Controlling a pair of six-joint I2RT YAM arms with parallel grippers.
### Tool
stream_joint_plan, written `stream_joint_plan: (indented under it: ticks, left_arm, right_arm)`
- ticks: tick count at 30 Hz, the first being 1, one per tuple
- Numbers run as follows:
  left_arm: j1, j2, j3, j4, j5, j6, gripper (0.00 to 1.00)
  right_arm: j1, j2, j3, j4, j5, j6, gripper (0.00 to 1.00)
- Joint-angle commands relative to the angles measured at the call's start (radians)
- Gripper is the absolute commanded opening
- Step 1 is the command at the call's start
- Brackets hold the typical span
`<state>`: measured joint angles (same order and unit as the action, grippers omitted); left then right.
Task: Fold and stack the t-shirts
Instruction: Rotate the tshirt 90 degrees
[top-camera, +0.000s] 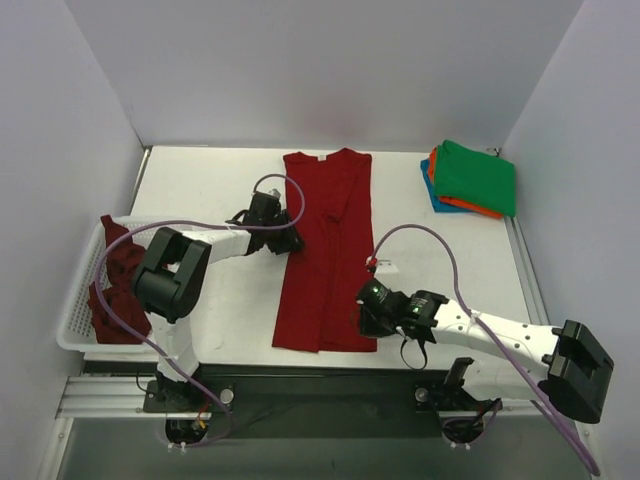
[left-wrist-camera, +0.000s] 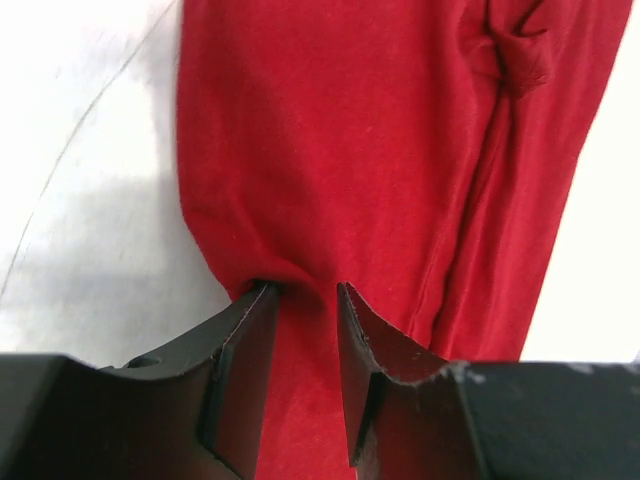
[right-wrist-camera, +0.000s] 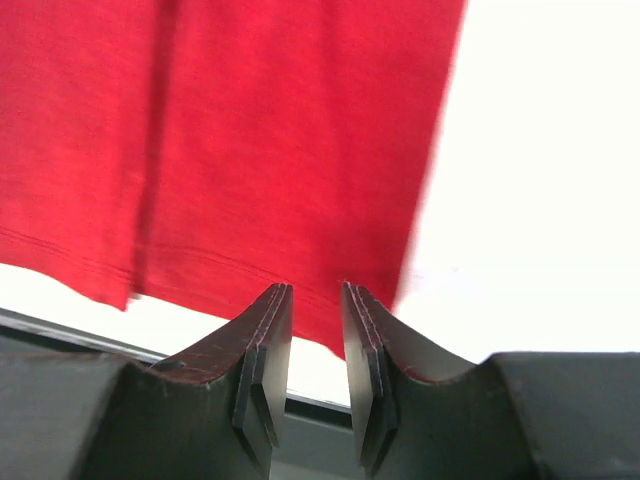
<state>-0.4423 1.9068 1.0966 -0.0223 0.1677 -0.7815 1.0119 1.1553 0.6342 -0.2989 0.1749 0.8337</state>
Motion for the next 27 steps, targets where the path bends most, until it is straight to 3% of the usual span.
stream_joint_plan:
  ticks: [1,8,12,17,20,27]
  left_arm:
    - [0.019,0.06,0.02,0.008,0.006,0.021,0.41]
    - [0.005,-0.041,-0.017,-0.014,0.024,0.011,0.42]
    - [0.004,-0.237,-0.145,-0.071,-0.037,0.008,0.52]
    - [-0.024,-0.469,-0.286,-0.194,-0.134,0.004,0.61]
    - [-0.071,-0.667,-0.433,-0.244,-0.207,-0.041,0.61]
    - [-0.2,-0.873,-0.679,-0.252,-0.218,-0.154,0.57]
  right_arm:
    - [-0.041,-0.065,-0.05,-0.016,-0.011,-0.001,0.28]
    - [-0.07,-0.169,-0.106,-0.028,-0.071,0.004,0.32]
    - [-0.078,-0.196,-0.14,-0.06,-0.078,0.024,0.42]
    - [-0.119,-0.262,-0.211,-0.083,-0.086,0.062,0.44]
    - [-0.157,-0.298,-0.252,-0.071,-0.118,0.074,0.41]
    - [-0.206,-0.379,-0.304,0.02,-0.202,0.113,0.4]
